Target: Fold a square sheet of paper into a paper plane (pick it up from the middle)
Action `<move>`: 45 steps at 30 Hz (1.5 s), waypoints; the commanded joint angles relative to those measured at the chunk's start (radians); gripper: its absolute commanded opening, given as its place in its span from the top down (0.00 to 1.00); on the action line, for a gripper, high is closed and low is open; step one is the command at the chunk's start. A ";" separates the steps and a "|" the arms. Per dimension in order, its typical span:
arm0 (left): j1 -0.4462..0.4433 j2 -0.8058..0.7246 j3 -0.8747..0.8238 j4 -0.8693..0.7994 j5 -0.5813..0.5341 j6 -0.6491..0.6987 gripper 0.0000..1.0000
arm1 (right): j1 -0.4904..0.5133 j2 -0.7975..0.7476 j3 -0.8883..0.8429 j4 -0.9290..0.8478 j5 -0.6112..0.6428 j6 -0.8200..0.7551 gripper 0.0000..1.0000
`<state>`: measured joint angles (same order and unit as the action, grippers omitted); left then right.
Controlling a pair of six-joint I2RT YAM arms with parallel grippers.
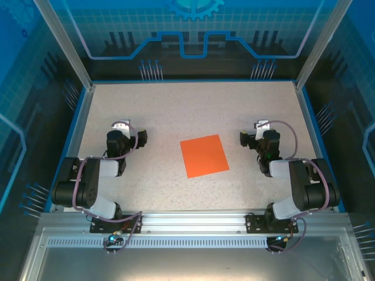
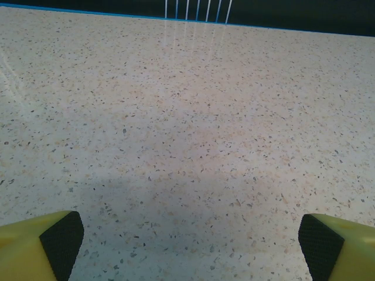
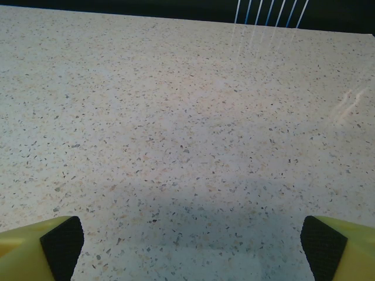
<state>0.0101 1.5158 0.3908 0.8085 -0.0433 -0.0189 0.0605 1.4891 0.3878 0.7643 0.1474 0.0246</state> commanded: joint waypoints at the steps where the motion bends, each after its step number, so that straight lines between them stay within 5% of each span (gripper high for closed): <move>1: -0.007 0.006 0.021 0.002 0.016 0.020 0.01 | 0.003 0.011 0.025 0.021 -0.015 -0.011 0.00; 22: -0.006 0.005 0.019 0.007 0.014 0.018 0.02 | 0.004 0.011 0.024 0.022 -0.017 -0.012 0.01; 28: -0.007 -0.084 0.005 -0.041 -0.014 0.008 0.02 | 0.032 -0.117 0.186 -0.359 0.081 0.007 0.01; 34: -0.007 -0.257 0.092 -0.404 -0.172 -0.157 0.01 | 0.121 -0.245 0.342 -0.796 0.182 0.210 0.01; 38: -0.008 -0.315 0.184 -0.622 -0.194 -0.292 0.01 | 0.262 -0.222 0.424 -0.975 0.206 0.336 0.01; 45: -0.009 -0.390 0.251 -0.758 -0.132 -0.380 0.02 | 0.560 0.012 0.639 -1.188 0.272 0.427 0.01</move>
<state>0.0093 1.1534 0.5964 0.1841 -0.1894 -0.3187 0.5446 1.4132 0.9417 -0.2420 0.3592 0.3721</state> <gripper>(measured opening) 0.985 0.994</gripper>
